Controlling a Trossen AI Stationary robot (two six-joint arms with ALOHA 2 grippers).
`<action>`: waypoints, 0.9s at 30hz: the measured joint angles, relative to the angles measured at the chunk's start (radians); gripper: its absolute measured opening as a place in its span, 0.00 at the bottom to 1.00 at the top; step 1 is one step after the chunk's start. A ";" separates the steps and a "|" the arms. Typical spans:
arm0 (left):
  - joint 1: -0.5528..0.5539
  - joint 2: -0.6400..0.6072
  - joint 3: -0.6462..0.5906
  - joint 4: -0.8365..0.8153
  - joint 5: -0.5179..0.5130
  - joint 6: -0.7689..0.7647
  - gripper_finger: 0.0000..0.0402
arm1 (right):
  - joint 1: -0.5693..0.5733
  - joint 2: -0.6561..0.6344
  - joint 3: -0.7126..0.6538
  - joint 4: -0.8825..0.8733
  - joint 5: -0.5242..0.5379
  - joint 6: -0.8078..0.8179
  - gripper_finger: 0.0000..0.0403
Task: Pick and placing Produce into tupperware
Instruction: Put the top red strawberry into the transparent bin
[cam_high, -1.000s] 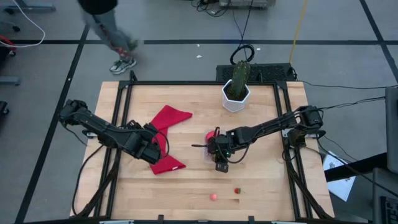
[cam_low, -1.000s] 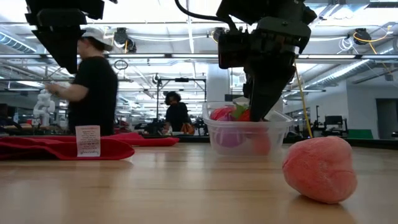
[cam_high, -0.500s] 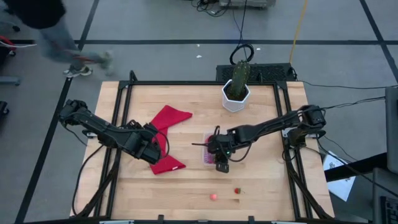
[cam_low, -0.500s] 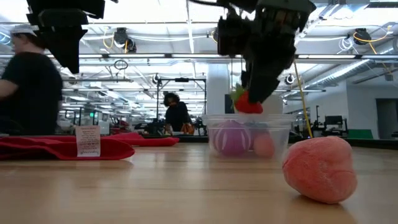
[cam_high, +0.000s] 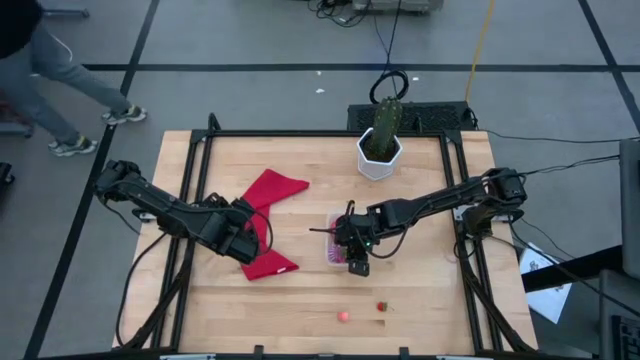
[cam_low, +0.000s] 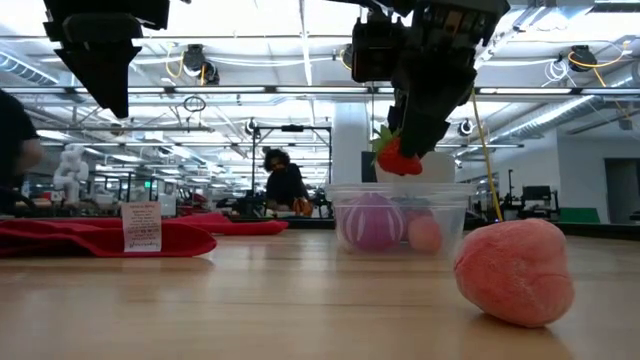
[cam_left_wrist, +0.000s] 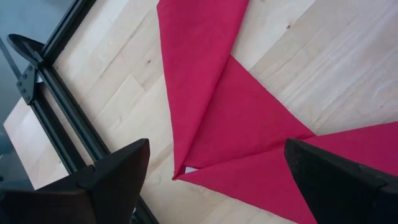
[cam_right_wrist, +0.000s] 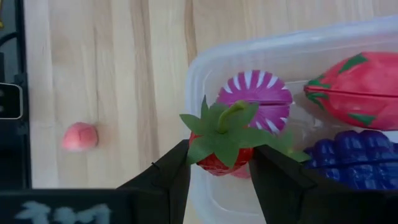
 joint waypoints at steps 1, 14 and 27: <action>0.000 0.000 0.000 0.000 0.000 0.000 0.94 | -0.002 0.000 0.000 -0.001 0.002 -0.001 0.36; 0.000 0.000 0.000 0.001 0.000 0.001 0.94 | -0.002 0.000 0.000 -0.029 0.028 -0.011 0.36; 0.000 0.000 0.000 0.002 0.001 0.000 0.94 | -0.002 0.000 0.000 -0.042 0.029 -0.011 0.36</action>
